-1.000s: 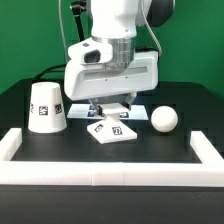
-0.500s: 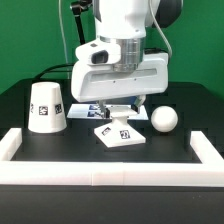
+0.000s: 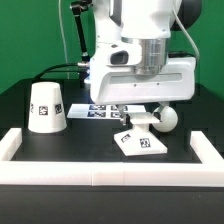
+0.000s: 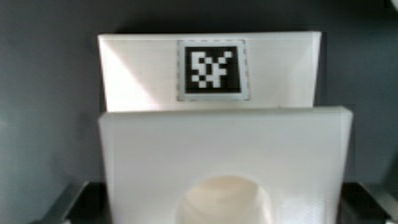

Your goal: Assemble lamp

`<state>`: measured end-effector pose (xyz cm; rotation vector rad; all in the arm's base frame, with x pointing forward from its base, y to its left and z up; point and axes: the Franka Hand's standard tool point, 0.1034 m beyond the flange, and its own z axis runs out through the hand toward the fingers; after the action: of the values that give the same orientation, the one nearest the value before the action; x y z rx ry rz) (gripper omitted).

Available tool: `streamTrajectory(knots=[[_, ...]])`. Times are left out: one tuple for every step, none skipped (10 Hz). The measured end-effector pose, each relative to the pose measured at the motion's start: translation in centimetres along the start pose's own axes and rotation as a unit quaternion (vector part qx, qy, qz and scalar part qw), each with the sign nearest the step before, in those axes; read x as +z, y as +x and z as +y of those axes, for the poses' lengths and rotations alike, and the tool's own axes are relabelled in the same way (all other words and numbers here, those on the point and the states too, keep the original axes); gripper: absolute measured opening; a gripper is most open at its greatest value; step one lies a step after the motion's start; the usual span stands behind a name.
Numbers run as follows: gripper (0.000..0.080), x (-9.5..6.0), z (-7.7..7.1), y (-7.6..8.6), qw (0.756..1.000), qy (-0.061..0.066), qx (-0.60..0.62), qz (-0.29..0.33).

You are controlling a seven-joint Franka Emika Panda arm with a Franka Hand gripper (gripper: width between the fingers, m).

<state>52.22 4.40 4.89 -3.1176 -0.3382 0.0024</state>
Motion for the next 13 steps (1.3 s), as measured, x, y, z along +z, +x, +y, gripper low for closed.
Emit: streamTrajectory(knots=[[0.0535, 0.0, -0.5, 0.9, 1.0, 0.0, 0.015, 0.005], [0.0535, 0.0, -0.8, 2.0, 0.999, 0.002, 0.031, 0.009], [0.0537, 0.0, -1.2, 3.3, 0.999, 0.005, 0.047, 0.015], [0.0537, 0.0, -1.6, 4.4, 0.998, 0.006, 0.056, 0.019], [0.0537, 0.0, -1.9, 5.4, 0.998, 0.008, 0.061, 0.025], [0.0537, 0.0, -2.1, 6.3, 0.998, 0.009, 0.063, 0.03], [0.0537, 0.0, -2.2, 7.1, 0.997, 0.01, 0.069, 0.035], [0.0537, 0.0, -2.4, 7.8, 0.996, 0.013, 0.078, 0.039], [0.0537, 0.0, -2.7, 8.6, 0.996, 0.014, 0.083, 0.042], [0.0537, 0.0, -3.0, 9.3, 0.995, 0.015, 0.086, 0.043], [0.0537, 0.0, -3.2, 10.0, 0.995, 0.015, 0.086, 0.046], [0.0537, -0.1, -3.3, 10.1, 0.995, 0.016, 0.088, 0.043], [0.0537, -0.1, -3.3, 10.1, 0.995, 0.016, 0.088, 0.042]])
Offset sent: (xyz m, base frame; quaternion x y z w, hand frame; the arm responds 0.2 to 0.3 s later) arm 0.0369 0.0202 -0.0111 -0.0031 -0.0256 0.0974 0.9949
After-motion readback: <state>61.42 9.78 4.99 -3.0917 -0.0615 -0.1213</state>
